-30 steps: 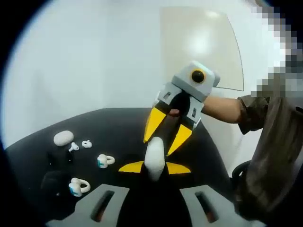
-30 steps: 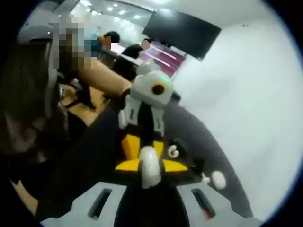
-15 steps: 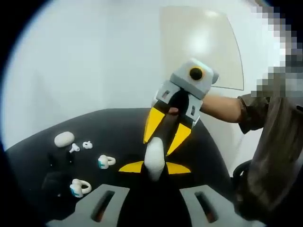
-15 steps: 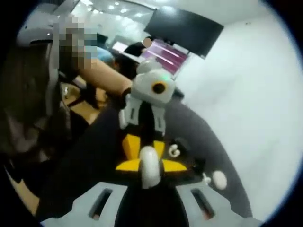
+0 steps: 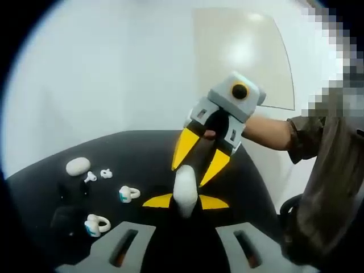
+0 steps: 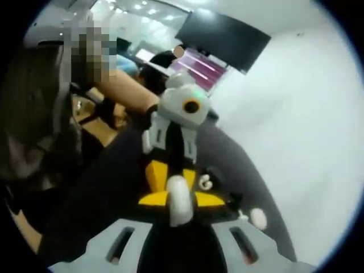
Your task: Pick up three earphones and place each one into its charging case using tactile feedback, ensure that each earphone is properly inserted and securely positioned inside the case.
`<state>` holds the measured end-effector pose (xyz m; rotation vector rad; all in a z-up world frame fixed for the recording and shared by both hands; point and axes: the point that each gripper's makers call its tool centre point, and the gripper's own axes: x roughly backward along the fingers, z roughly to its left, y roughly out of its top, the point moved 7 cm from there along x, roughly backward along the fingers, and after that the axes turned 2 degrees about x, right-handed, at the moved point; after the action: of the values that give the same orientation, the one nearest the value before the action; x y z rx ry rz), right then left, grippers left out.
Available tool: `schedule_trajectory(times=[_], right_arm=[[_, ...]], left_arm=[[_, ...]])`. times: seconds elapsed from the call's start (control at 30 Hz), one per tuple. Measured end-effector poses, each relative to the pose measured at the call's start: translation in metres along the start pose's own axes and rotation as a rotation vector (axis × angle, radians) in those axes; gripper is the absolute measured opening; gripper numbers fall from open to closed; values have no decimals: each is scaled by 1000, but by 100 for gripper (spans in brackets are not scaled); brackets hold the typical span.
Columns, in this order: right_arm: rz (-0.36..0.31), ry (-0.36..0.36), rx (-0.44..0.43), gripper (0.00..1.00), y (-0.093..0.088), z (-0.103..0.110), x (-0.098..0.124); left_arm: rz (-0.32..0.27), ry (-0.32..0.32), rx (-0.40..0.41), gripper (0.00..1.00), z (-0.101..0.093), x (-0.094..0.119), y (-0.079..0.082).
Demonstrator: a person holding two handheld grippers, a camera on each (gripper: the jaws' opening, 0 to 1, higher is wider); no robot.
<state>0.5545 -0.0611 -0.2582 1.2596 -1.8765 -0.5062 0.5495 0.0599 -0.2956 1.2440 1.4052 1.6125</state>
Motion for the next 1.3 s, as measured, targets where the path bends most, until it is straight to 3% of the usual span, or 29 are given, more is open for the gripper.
schedule_trajectory(times=[0.8,0.87,0.9,0.93,1.03,1.1,1.17,1.3], right_arm=[[-12,-24,4,19,0,-4,2],[-74,-86,-17,13,6,-11,6],[-69,-176,11,6,6,-22,12],[-58,-204,25,5,6,-25,15],[-51,-156,-24,8,4,-26,15],[-24,-168,-25,8,0,-28,15],[-37,-216,-71,8,-3,-33,17],[-99,-352,-293,10,-19,-53,27]], left_arm=[[0,8,-5,13,1,0,0],[3,9,-5,12,1,0,-1],[4,-11,-23,13,-1,-1,0],[4,-15,-21,13,-4,-1,0],[4,-18,-18,13,-3,-1,0],[4,-18,-22,13,-4,-1,0],[3,-17,-25,13,-4,-1,0],[2,-9,-36,13,-4,-1,0]])
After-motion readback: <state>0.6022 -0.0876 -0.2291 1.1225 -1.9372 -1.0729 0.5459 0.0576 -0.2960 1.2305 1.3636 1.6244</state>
